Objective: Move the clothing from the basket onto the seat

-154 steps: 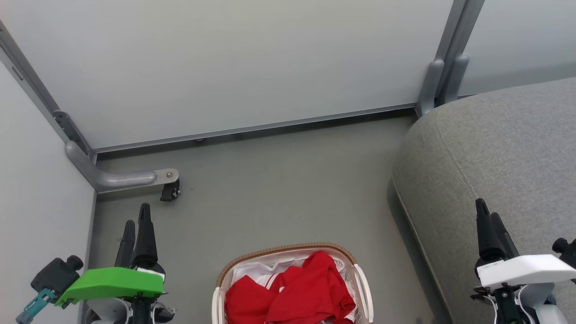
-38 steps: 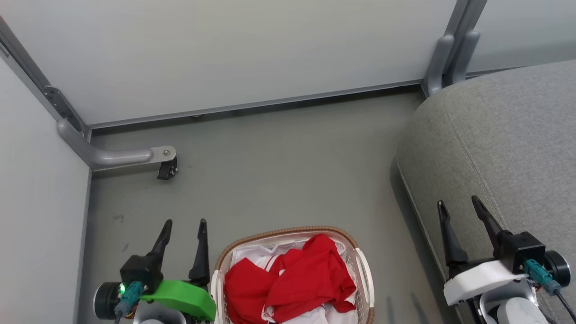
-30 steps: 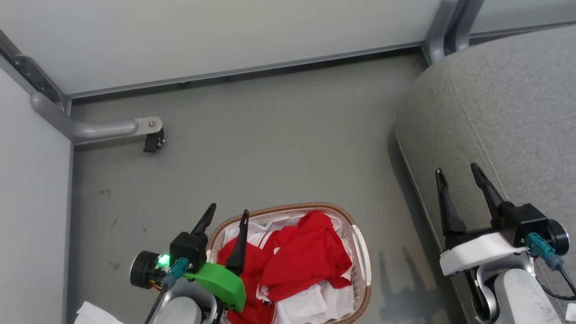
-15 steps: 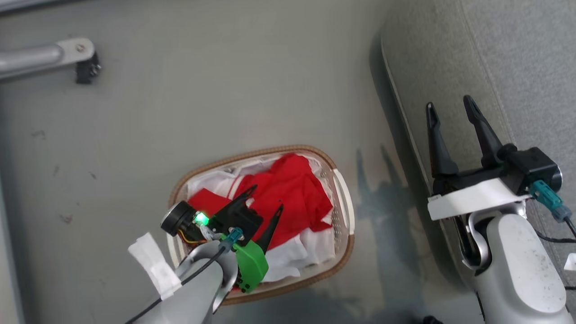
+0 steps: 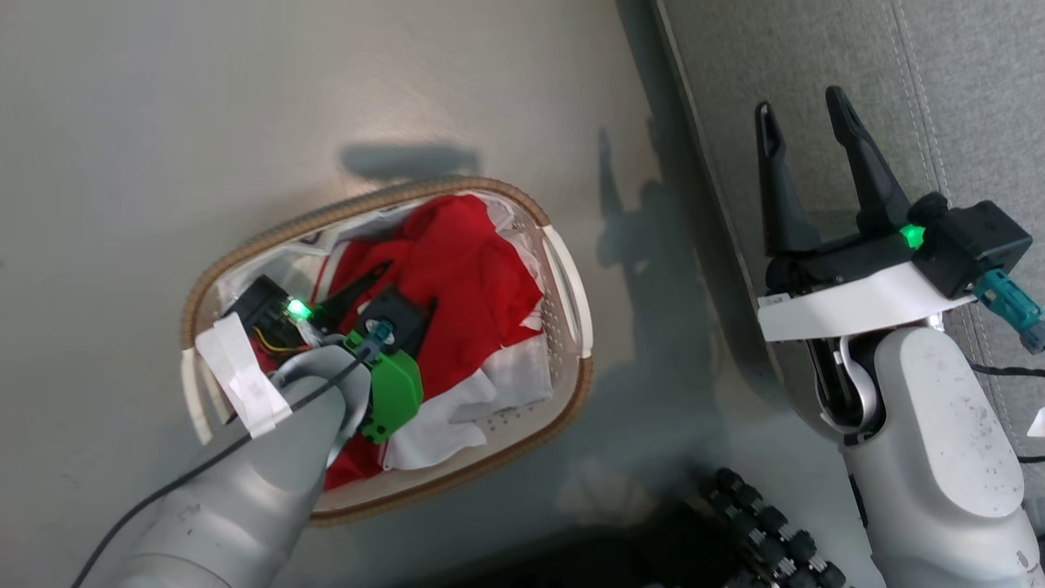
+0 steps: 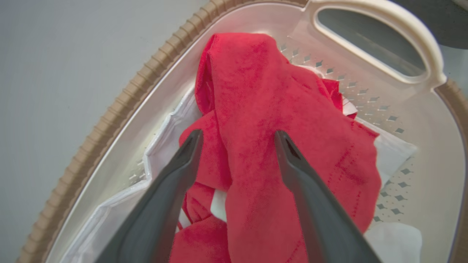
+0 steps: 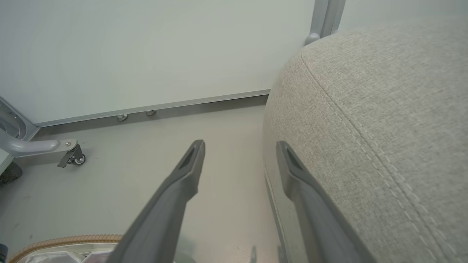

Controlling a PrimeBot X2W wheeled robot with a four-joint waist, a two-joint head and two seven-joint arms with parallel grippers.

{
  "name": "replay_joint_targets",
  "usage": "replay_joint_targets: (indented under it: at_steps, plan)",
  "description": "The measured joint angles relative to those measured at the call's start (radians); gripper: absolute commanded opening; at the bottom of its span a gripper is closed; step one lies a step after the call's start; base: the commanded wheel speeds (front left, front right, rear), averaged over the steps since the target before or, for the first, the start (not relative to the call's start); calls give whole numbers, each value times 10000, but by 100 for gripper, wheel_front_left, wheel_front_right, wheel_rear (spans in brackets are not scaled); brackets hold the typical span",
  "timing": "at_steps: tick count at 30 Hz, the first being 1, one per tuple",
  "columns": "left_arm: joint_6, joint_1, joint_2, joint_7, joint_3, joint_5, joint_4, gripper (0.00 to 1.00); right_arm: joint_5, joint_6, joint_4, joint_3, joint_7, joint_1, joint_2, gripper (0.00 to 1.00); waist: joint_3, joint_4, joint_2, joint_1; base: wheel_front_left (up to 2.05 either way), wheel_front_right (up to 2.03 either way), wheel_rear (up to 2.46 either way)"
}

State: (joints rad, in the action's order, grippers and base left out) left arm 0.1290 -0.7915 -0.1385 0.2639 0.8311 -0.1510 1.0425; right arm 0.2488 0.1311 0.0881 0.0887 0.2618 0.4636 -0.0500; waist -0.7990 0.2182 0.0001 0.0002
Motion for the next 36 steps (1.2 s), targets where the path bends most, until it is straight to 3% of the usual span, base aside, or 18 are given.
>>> replay_joint_targets:
  at_steps: [8, 9, 10, 12, 13, 14, 26, 36]
  plan:
    - [-54, -711, 184, 0, -136, -174, 903, 100, 128, 0, -161, 61, 0, 268, 2, 100, -1045, 680, 0, 0, 0, 0, 0]
    - [-54, -712, 213, 2, -109, -213, 949, 91, 128, 0, -169, 65, 0, 284, 4, 100, -1131, 753, 0, 0, 0, 0, 0]
    - [-50, -715, 236, 0, -92, -240, 974, 62, 128, 0, -173, 71, 0, 294, 4, 100, -1189, 805, 0, 0, 0, 0, 0]
    - [-46, -729, 295, 0, -31, -286, 982, 22, 128, 0, -173, 79, 0, 296, 4, 100, -1298, 905, 0, -1, 0, 0, 0]
    - [-44, -729, 311, 0, -17, -336, 953, 5, 128, 0, -173, 81, 0, 296, 4, 100, -1324, 931, 0, -1, 0, 0, 0]
    - [-42, -729, 320, 0, -17, -364, 888, 0, 127, 0, -165, 82, 0, 296, 4, 100, -1335, 947, 0, -1, 0, 0, 0]
    - [-12, -46, 387, 0, 23, -819, -383, 0, -330, 0, 150, -21, 0, 185, 12, 100, -558, 656, 0, -2, 0, 0, 0]
    - [-12, 1162, 309, 0, 21, -1112, -2336, 0, -1137, 0, 589, -272, 0, -680, 21, 100, 988, 205, 0, -3, 0, 0, 0]
